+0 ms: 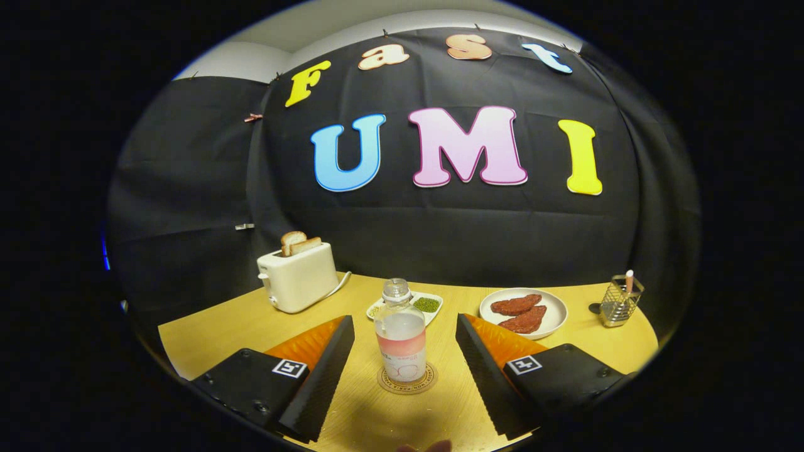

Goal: Take the bottle from table, then pour the juice into the cup, finally place the bottle on the coaster

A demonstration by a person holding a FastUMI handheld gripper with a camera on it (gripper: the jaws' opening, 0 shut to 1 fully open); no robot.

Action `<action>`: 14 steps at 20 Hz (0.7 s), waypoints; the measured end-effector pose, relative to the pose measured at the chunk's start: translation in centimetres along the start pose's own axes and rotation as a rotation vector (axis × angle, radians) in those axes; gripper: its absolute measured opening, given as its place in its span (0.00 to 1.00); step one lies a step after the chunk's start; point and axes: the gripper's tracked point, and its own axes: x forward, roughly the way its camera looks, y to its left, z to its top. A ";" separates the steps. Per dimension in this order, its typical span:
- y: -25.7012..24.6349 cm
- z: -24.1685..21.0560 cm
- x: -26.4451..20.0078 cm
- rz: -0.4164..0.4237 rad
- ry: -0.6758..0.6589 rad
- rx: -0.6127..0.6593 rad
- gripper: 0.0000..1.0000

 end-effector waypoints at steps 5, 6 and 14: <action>-1.2 5.2 -6.6 0.003 -0.022 -0.039 0.99; -1.7 6.5 -7.7 -0.007 -0.036 -0.058 0.99; -4.1 12.3 -15.1 -0.062 -0.114 -0.082 0.98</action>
